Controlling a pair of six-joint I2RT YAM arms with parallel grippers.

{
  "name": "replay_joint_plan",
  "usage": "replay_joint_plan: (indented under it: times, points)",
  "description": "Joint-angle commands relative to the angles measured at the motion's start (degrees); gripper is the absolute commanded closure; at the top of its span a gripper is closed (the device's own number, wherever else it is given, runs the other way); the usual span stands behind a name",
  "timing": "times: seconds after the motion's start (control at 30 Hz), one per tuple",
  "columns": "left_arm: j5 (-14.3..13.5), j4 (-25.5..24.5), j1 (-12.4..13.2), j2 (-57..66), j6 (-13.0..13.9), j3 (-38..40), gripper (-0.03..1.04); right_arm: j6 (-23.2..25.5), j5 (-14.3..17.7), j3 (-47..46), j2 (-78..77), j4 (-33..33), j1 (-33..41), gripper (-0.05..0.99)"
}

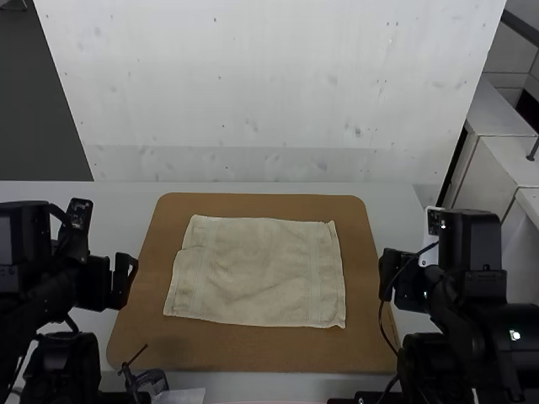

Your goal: Fold the towel.

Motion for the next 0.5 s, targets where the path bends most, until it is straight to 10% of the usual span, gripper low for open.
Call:
replay_joint_plan:
  times: [0.0, 0.1, 0.3, 0.47]
  points:
    - [1.6, 1.7, -1.1, 0.3, -4.0, 0.7, 0.03, 0.5, -1.9, 0.5, -0.8, 2.2, 0.0, -0.02]
    - [2.1, 5.9, -0.8, 0.2, -13.3, 0.4, 0.06, 0.7, -2.0, 1.2, -0.1, 3.9, 0.8, -0.02]
    - [2.1, 6.5, -3.1, 18.7, -13.5, 7.9, 0.07, 0.9, -3.1, 2.8, 17.9, 10.2, 1.1, -0.03]
    - [-3.7, 12.0, -5.5, 32.8, -11.5, 12.2, 0.07, 1.2, -3.0, 3.5, 33.2, 20.7, 1.2, -0.02]
